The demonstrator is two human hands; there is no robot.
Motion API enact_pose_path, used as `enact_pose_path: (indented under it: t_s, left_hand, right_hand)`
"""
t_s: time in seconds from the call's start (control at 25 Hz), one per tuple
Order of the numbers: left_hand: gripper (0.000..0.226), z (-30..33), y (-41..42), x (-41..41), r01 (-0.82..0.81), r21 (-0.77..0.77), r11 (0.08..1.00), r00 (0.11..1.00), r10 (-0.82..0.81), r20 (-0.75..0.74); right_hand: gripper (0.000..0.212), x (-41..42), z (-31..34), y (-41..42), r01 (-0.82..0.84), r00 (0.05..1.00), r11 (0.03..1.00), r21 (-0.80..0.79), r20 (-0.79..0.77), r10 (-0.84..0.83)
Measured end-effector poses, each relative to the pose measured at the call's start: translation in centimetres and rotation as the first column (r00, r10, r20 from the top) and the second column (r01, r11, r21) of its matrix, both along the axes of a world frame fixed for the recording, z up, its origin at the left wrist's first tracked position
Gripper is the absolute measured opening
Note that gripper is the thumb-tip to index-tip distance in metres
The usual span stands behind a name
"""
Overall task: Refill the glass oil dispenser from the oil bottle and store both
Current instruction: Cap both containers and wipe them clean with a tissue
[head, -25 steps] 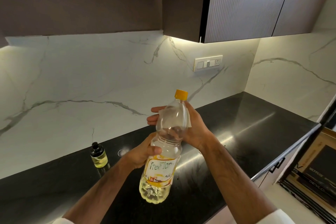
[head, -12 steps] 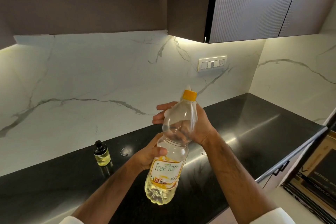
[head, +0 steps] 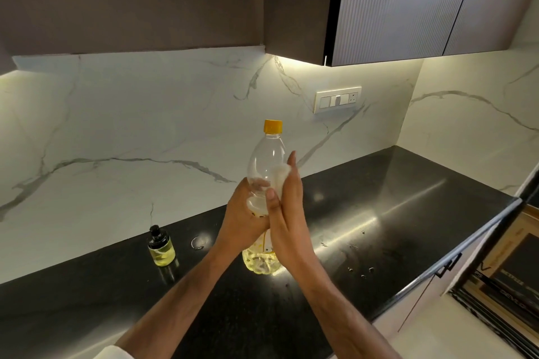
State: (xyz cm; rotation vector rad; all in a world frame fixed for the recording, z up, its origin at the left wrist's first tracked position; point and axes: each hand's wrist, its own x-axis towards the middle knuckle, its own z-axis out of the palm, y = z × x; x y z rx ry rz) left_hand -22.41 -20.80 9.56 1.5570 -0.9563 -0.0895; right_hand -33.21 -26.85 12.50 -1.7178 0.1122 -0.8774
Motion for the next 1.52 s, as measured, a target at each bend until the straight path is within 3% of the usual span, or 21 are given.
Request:
enact_pose_path:
  t_s: [0.12,0.24,0.32,0.4,0.44,0.48,0.56,0.6,0.64,0.72,0.8,0.88,0.96,1.04,1.08,1.16,1.2,1.28,1.36,1.4,1.52]
  left_hand:
    - [0.048,0.0,-0.2,-0.9,-0.113,-0.03,0.993,0.994,0.113,0.002]
    - [0.079,-0.5,-0.1,-0.8,-0.261,0.027,0.965,0.961,0.257,0.103]
    - [0.094,-1.1,0.3,0.0,-0.273,0.096,0.957,0.954,0.257,0.152]
    - [0.069,-2.1,0.0,0.1,-0.277,0.065,0.959,0.951,0.264,0.159]
    - [0.056,-2.4,-0.3,-0.1,-0.264,0.062,0.962,0.964,0.261,0.051]
    - [0.055,-2.6,-0.7,-0.2,-0.242,0.071,0.968,0.97,0.238,0.055]
    - [0.09,-2.4,-0.1,-0.8,-0.188,0.166,0.968,0.982,0.179,0.067]
    - [0.099,-2.2,0.0,-0.5,-0.243,0.269,0.932,0.964,0.2,0.176]
    - [0.095,-1.9,0.1,-0.2,-0.331,0.346,0.878,0.935,0.258,0.242]
    - [0.081,-1.5,0.4,-0.2,-0.438,0.337,0.834,0.888,0.341,0.309]
    - [0.078,-1.4,0.3,-0.7,-0.504,0.22,0.835,0.818,0.379,0.433]
    - [0.081,-1.8,0.0,0.2,-0.413,0.122,0.903,0.849,0.333,0.411]
    - [0.084,-2.8,-0.6,1.6,-0.413,0.274,0.868,0.858,0.271,0.436]
    - [0.07,-3.2,-0.7,1.9,-0.39,0.323,0.862,0.899,0.28,0.337]
    - [0.055,-2.9,-0.6,1.5,-0.362,0.251,0.898,0.922,0.305,0.237]
    - [0.033,-1.3,0.0,0.4,-0.31,0.043,0.95,0.948,0.305,0.091]
    - [0.035,-0.8,0.3,0.1,-0.292,-0.042,0.956,0.956,0.292,0.002]
    - [0.054,-0.5,0.5,-0.1,-0.247,-0.081,0.966,0.969,0.249,0.014]
    - [0.074,0.0,0.8,-0.3,-0.2,-0.003,0.98,0.977,0.2,0.076]
    - [0.079,0.0,0.9,-0.1,-0.163,0.019,0.987,0.986,0.162,0.037]
    - [0.081,0.8,1.6,0.4,0.013,0.054,0.998,1.0,-0.012,-0.019]
  right_hand:
    - [0.065,0.6,-0.1,0.3,0.165,0.977,0.931,-0.327,-0.075,-0.199]
    - [0.074,1.8,-0.1,0.0,0.266,0.94,0.833,-0.484,-0.06,-0.335]
    - [0.078,2.8,0.2,0.2,0.355,0.897,0.764,-0.538,-0.035,-0.441]
    - [0.078,3.8,0.7,0.5,0.471,0.795,0.623,-0.625,-0.006,-0.607]
    - [0.077,4.2,1.1,0.5,0.498,0.735,0.532,-0.685,0.008,-0.678]
    - [0.077,4.6,1.4,0.2,0.484,0.689,0.441,-0.756,0.019,-0.724]
    - [0.081,4.9,1.9,-0.6,0.344,0.652,0.264,-0.901,0.027,-0.758]
    - [0.081,4.9,2.0,-1.0,0.252,0.664,0.181,-0.951,0.033,-0.747]
    - [0.08,4.9,2.0,-1.3,0.163,0.694,0.103,-0.981,0.04,-0.719]
    - [0.076,4.6,1.8,-1.8,0.04,0.761,-0.024,-0.999,0.046,-0.647]
    - [0.075,3.9,1.2,-2.1,0.013,0.802,-0.053,-0.999,0.042,-0.596]
    - [0.079,3.2,0.3,-2.1,0.057,0.826,0.005,-0.998,0.044,-0.562]
    - [0.081,2.3,-0.7,-1.6,0.143,0.84,0.153,-0.978,0.038,-0.542]
    - [0.084,2.0,-1.1,-0.7,0.229,0.838,0.314,-0.921,0.022,-0.546]
    - [0.086,2.0,-1.2,-0.3,0.263,0.842,0.414,-0.871,-0.002,-0.539]
    - [0.088,1.9,-0.8,0.5,0.291,0.894,0.671,-0.682,-0.057,-0.445]
    - [0.089,2.1,-0.5,0.6,0.248,0.929,0.792,-0.557,-0.095,-0.357]
    - [0.095,2.2,0.6,0.4,0.084,0.976,0.968,-0.238,-0.175,-0.127]
    - [0.094,2.1,1.9,-1.2,-0.077,0.986,0.992,0.102,-0.138,0.091]
    - [0.084,1.9,2.5,-2.2,-0.13,0.98,0.976,0.174,-0.124,0.153]
    - [0.057,1.6,3.1,-3.9,-0.169,0.973,0.975,0.147,-0.134,0.189]
